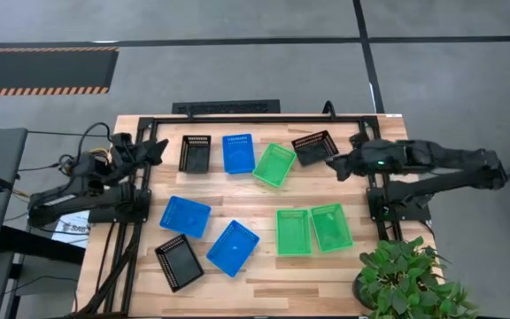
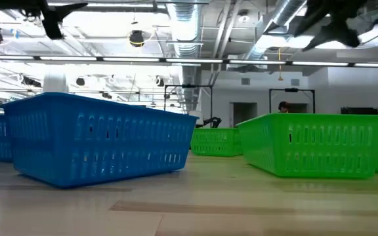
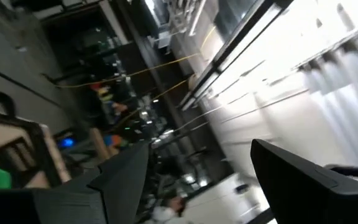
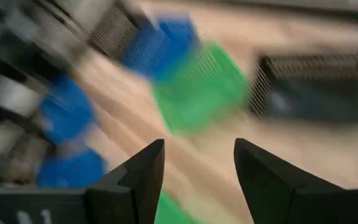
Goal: Stack baskets by color
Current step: Stack the bottom right green bin on top of the top green bin
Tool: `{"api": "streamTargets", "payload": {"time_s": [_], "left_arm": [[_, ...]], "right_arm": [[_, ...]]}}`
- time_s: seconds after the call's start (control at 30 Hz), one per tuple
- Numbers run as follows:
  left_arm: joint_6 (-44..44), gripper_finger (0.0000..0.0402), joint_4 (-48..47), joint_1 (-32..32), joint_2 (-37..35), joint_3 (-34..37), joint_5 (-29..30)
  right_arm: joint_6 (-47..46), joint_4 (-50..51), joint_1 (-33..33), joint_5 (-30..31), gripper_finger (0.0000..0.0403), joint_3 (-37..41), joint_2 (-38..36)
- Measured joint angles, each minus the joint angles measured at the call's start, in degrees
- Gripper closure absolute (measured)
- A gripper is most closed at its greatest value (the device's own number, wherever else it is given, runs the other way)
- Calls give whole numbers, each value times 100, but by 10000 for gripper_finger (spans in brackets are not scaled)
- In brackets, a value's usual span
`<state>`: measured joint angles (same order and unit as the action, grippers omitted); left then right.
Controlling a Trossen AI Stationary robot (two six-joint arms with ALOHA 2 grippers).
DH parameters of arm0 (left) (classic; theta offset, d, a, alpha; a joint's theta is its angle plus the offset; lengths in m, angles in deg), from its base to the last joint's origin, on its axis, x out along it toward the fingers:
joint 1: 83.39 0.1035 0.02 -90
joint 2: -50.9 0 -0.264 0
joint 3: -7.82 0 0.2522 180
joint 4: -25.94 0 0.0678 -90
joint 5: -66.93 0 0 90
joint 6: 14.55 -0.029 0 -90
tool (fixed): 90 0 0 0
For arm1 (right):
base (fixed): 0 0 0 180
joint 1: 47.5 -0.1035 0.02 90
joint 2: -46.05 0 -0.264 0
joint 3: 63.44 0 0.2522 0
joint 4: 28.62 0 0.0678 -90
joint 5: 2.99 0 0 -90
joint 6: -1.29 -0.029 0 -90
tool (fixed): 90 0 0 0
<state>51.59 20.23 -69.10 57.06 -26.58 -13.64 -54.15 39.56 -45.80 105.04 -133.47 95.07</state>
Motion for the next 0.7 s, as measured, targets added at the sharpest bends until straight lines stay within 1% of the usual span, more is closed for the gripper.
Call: {"api": "streamTargets", "payload": {"time_s": [0.1,0.2,0.23,0.33,0.43,0.53,0.7], "left_arm": [[-187,128,-501,0,443,-390,4],[-394,128,-885,0,937,-701,-21],[-513,128,-915,0,1096,-760,-82],[-701,128,-852,2,1503,-820,-352],[-705,128,-817,0,1785,-855,-598],[-767,128,-811,0,1887,-855,-655],[-966,128,-721,0,1899,-855,-337]], "right_arm": [[-676,1743,-60,-251,190,-688,975],[-1671,2648,-191,-593,189,-861,1740],[-1810,2812,-259,-790,187,-827,1944],[-1935,2655,-609,-1342,182,-578,2427],[-2075,1868,-1099,-1733,180,-270,2556],[-2561,1208,-1590,-1820,184,36,2491],[-3538,1304,-2257,-1657,186,588,2167]]}}
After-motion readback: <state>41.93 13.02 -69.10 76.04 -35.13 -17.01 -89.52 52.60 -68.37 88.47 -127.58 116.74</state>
